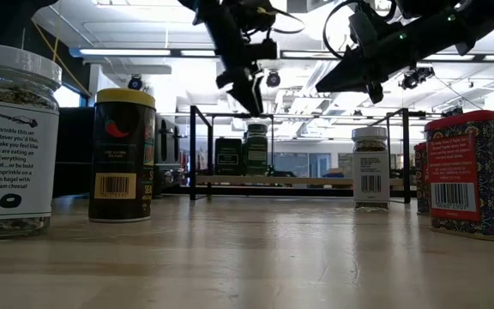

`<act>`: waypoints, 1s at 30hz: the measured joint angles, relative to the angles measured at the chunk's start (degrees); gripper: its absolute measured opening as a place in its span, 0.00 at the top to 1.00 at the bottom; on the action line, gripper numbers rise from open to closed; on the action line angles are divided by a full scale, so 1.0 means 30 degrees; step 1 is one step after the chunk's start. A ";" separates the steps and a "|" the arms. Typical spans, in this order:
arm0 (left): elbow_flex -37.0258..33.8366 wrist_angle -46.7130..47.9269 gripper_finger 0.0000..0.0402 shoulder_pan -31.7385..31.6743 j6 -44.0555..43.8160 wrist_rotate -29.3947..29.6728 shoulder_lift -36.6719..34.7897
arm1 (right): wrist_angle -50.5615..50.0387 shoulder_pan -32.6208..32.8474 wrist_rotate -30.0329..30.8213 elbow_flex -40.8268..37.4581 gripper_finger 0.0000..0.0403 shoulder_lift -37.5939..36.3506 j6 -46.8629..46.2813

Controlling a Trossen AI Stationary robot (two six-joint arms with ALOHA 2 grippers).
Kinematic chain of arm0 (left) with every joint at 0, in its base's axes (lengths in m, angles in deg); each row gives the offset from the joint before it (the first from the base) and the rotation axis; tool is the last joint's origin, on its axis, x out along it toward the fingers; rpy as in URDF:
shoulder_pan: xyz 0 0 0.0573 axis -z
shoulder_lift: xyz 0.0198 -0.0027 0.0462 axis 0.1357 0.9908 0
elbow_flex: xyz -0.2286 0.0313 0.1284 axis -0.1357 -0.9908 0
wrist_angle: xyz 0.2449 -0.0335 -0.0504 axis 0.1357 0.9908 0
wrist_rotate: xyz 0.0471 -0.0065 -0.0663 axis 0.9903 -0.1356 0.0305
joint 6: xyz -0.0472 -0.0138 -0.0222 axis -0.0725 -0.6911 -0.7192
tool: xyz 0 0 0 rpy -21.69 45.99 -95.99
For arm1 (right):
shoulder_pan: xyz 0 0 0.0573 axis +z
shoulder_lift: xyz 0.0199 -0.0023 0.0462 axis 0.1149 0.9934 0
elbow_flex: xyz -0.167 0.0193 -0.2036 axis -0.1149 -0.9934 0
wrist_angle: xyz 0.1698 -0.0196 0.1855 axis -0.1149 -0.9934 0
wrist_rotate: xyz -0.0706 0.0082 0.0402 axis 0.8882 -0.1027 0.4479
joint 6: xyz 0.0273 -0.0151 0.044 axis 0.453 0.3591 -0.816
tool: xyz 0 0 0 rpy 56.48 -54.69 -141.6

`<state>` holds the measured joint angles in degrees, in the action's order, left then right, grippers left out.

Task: Shelf spices
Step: Put the top green seasoning bottle on the shelf aligned with the other green seasoning bottle

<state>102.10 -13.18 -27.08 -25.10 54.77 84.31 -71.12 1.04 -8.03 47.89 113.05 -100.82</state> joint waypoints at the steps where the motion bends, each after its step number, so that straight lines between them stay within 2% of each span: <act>1: 0.0000 0.0079 0.52 0.0030 -0.0602 -0.0678 0.0000 | -0.0005 0.0000 0.0000 0.0000 1.00 0.0000 0.0000; 5: -0.0175 0.0532 0.63 0.0264 -0.2409 -0.3025 0.0191 | -0.0005 0.0000 0.0000 0.0000 1.00 0.0000 0.0000; 15: -0.2248 -0.2062 0.98 0.0463 -0.4627 -0.1861 0.0716 | 0.0012 -0.0007 0.0007 -0.0007 1.00 0.0001 0.0000; 19: -0.2256 -0.2878 0.98 0.0321 -0.5205 -0.0790 0.0747 | 0.0043 -0.0004 0.0007 -0.0007 1.00 0.0000 0.0000; 30: -0.2251 -0.3236 1.00 -0.0691 -0.5191 -0.0633 0.0721 | -0.0005 -0.0005 0.0007 -0.0007 1.00 0.0007 0.0000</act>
<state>95.35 -22.89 -29.15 -40.67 52.87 86.47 -71.14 1.02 -8.01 47.87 113.07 -100.82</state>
